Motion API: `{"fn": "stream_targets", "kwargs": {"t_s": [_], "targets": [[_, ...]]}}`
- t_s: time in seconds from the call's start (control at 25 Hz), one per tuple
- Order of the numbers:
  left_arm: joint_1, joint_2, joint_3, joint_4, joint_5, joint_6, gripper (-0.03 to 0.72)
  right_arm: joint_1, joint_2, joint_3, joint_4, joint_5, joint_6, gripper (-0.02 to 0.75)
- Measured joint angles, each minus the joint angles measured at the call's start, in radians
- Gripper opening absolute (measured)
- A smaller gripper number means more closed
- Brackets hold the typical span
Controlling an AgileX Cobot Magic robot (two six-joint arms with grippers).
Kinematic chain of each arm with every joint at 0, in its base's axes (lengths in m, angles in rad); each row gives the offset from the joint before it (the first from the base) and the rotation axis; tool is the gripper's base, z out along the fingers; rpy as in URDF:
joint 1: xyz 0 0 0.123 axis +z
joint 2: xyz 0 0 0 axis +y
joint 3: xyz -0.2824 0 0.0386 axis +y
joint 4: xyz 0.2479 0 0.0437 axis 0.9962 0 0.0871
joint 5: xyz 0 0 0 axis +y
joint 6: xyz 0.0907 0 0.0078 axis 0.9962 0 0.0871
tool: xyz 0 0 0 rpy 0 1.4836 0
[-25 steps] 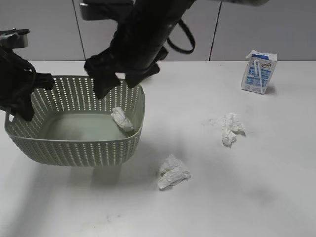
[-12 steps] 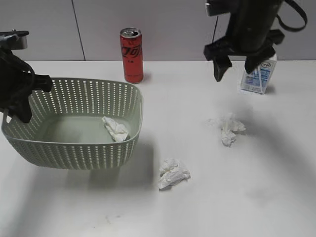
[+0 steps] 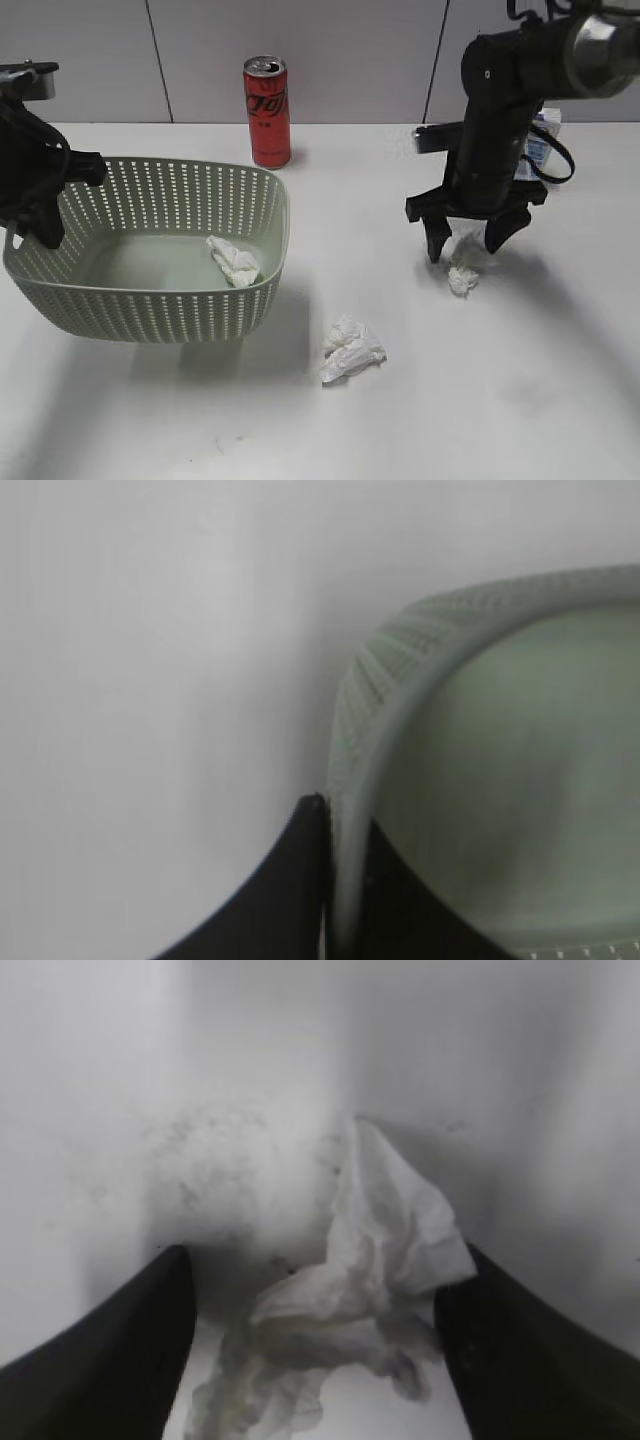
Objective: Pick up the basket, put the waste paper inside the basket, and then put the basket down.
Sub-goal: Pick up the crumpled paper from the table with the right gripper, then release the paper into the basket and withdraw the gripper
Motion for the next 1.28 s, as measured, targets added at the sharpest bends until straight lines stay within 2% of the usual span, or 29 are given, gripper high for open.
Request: {"fn": "stream_targets", "kwargs": {"t_s": [0.08, 0.12, 0.32, 0.4, 0.52, 0.68, 0.8, 1.0, 1.08, 1.24, 1.28], "targets": [[0.0, 0.0, 0.0, 0.0, -0.004, 0.0, 0.006, 0.0, 0.007, 0.0, 0.007, 0.004, 0.0, 0.54], [0.0, 0.0, 0.0, 0.0, -0.006, 0.0, 0.006, 0.0, 0.007, 0.0, 0.011, 0.004, 0.0, 0.491], [0.0, 0.0, 0.0, 0.001, -0.01, 0.0, 0.006, 0.002, 0.008, -0.018, 0.013, 0.041, -0.003, 0.06], [0.0, 0.0, 0.0, 0.001, -0.01, 0.0, 0.006, 0.007, -0.008, -0.036, 0.024, 0.049, -0.018, 0.015], [0.0, 0.0, 0.0, 0.0, -0.01, 0.0, 0.006, 0.03, -0.082, -0.097, 0.061, 0.051, -0.063, 0.01], [0.0, 0.0, 0.0, -0.004, -0.01, 0.001, 0.006, 0.114, -0.189, -0.237, 0.203, 0.037, -0.207, 0.006], [0.0, 0.0, 0.0, -0.012, -0.01, 0.001, 0.006, 0.22, -0.215, -0.341, 0.294, 0.022, -0.296, 0.006], [0.0, 0.0, 0.0, -0.018, -0.001, 0.001, 0.006, 0.376, -0.191, -0.377, 0.319, -0.018, -0.364, 0.028], [0.0, 0.0, 0.0, -0.019, 0.001, 0.001, 0.006, 0.419, -0.164, -0.377, 0.324, -0.018, -0.371, 0.123], [0.0, 0.0, 0.0, -0.019, 0.004, 0.001, 0.006, 0.441, -0.114, -0.377, 0.331, -0.016, -0.375, 0.501], [0.0, 0.0, 0.0, -0.019, 0.005, 0.001, 0.006, 0.441, -0.109, -0.377, 0.331, -0.013, -0.373, 0.574]]}}
